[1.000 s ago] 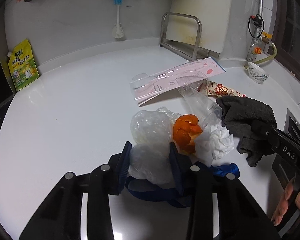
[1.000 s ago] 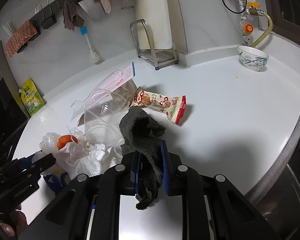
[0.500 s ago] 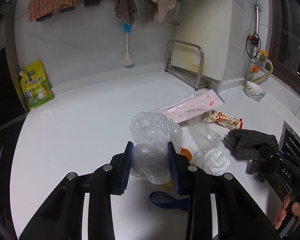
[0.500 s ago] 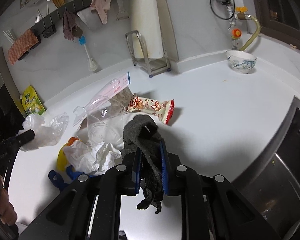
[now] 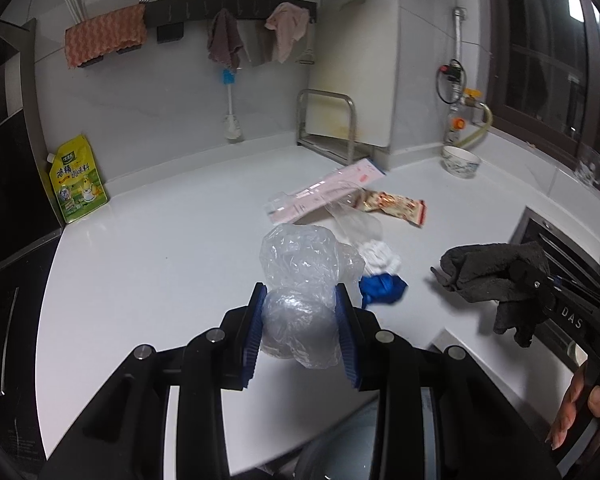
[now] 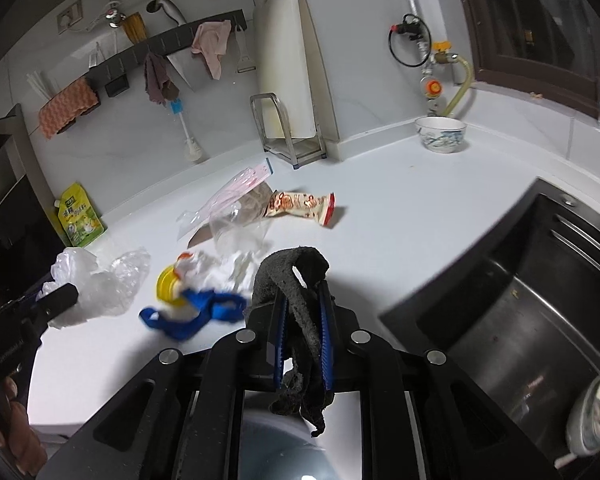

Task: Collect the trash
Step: 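Carry both held items over the trash bin and open both tools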

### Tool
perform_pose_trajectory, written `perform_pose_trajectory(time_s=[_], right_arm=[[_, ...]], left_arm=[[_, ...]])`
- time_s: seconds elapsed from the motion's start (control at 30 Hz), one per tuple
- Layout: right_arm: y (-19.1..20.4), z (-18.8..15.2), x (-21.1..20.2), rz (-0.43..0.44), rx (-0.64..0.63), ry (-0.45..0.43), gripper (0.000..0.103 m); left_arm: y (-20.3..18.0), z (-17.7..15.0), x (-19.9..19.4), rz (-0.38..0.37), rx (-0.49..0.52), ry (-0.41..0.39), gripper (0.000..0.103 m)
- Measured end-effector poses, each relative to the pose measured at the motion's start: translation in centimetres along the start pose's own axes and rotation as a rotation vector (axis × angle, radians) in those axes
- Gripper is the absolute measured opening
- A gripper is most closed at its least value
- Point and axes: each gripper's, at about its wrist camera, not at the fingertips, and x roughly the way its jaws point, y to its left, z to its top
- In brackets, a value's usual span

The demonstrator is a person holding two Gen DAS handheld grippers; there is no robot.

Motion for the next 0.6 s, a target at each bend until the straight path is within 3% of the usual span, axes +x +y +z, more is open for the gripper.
perform_pose_trajectory(time_s=[0.37, 0.6], right_arm=[[2.3, -8.3, -7.3, -0.037, 0.022, 0.016, 0.013], [2.2, -13.1, -9.3, -0.066, 0.032, 0.095, 0.013]], left_arm=[[-3.4, -6.2, -6.5, -0.088, 0.113, -0.046, 0.033], [-4.9, -10.5, -7.4, -0.122, 0.157, 0.011, 0.034]])
